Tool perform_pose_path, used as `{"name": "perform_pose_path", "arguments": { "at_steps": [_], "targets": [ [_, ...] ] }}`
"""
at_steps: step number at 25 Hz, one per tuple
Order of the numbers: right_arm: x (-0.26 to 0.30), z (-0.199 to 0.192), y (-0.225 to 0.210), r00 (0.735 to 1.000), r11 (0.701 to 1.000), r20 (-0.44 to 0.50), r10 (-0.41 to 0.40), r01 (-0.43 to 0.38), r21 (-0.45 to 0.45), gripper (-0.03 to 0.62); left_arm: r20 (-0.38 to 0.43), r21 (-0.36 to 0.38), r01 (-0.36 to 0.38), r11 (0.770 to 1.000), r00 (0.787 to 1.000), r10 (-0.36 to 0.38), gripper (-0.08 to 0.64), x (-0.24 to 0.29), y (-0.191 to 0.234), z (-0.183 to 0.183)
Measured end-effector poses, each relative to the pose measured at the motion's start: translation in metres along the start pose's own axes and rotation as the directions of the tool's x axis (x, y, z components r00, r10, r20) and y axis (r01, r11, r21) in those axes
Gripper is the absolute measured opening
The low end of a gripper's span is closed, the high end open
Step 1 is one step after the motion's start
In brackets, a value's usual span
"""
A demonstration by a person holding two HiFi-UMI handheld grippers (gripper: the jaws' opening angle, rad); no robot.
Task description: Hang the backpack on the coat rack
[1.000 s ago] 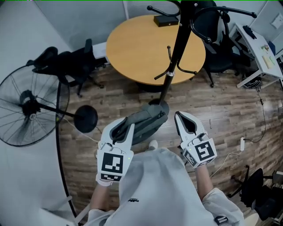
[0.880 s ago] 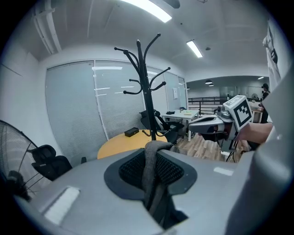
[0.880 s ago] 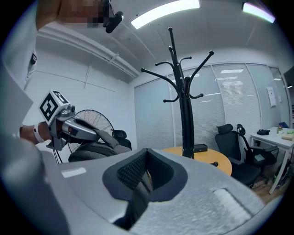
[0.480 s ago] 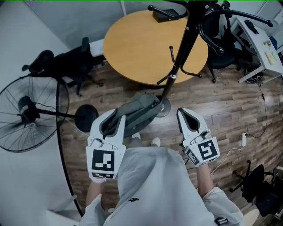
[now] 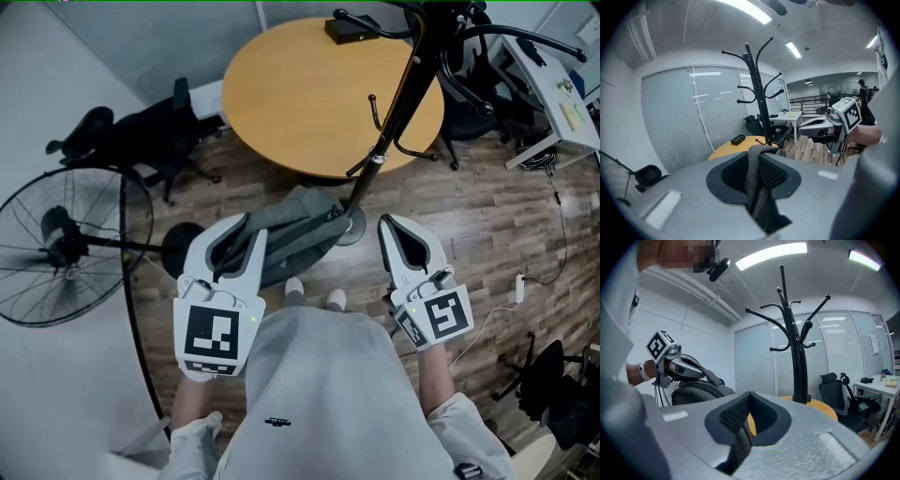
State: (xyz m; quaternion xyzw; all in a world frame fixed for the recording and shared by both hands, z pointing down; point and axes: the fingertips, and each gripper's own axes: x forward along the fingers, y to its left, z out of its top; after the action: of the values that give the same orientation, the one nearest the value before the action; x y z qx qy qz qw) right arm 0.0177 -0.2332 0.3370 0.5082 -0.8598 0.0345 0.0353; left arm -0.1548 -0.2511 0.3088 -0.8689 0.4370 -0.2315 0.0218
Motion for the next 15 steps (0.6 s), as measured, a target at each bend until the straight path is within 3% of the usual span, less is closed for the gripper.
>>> {"name": "perform_pose_path", "arguments": {
  "at_steps": [7,15],
  "targets": [
    [0.006,0.019,0.009,1.000,0.999,0.018,-0.005,0.005,-0.038,0.000,0.084,0.040,0.038,0.998,0.996,-0.041,0.091,-0.008,0.012,0.042],
    [0.016,0.034,0.014,0.999,0.997,0.046,-0.004,0.007,-0.075,0.000,0.100,0.066,0.097,0.993,0.990,-0.103,0.089,-0.009,0.028,0.074]
  ]
}}
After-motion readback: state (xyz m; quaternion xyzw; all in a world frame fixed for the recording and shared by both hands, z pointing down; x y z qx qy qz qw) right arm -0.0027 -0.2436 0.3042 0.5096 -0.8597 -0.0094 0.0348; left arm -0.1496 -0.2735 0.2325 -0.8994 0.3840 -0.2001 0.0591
